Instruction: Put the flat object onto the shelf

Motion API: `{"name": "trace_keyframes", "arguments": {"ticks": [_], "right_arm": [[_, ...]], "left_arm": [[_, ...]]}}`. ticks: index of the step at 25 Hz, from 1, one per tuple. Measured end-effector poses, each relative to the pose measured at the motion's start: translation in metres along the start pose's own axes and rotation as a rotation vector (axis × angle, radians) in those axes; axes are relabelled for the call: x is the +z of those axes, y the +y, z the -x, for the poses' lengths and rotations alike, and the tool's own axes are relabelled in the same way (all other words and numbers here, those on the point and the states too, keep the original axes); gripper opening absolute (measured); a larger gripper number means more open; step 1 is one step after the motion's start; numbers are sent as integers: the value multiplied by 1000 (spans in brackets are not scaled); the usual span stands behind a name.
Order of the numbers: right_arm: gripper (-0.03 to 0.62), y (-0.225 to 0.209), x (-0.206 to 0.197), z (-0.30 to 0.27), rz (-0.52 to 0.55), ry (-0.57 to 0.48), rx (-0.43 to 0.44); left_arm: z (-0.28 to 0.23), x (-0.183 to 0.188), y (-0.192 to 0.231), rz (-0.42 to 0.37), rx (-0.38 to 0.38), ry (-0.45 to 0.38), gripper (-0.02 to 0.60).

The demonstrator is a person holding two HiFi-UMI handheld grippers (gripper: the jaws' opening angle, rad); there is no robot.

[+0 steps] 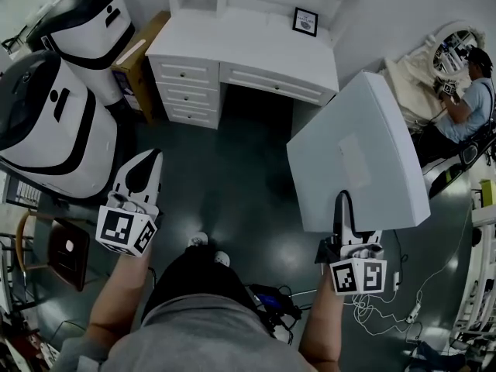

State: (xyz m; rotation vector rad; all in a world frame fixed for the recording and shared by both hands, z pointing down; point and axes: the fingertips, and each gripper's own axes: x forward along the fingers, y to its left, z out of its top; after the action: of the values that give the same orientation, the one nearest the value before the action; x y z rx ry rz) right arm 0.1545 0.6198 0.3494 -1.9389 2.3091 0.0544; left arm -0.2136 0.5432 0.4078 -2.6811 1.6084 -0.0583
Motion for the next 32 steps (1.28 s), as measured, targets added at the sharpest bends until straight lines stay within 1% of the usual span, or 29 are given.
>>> {"name": "trace_keyframes", "arguments": {"ticks": [4,11,16,22,26,32], "right_arm": [[277,2,-5,-7,3,20,1],[278,8,-6,-31,1,16,-25],[278,10,-3,-65,34,26,-57],[278,12,-16,-113,58,51,-110],[278,15,-25,-147,40,50,-127],[278,24,-35,-194,38,48,-129]], "left_arm": [[-4,-5,11,0,14,8,8],[-32,-11,36,-4,-9,4,8],[-73,-14,65,12,-30,-16,8],[-132,-32,98,18,-69,12,8],[-164,-27,116,4,-99,6,8],[-200,-19,140,-10,-131,-14,8]]}}
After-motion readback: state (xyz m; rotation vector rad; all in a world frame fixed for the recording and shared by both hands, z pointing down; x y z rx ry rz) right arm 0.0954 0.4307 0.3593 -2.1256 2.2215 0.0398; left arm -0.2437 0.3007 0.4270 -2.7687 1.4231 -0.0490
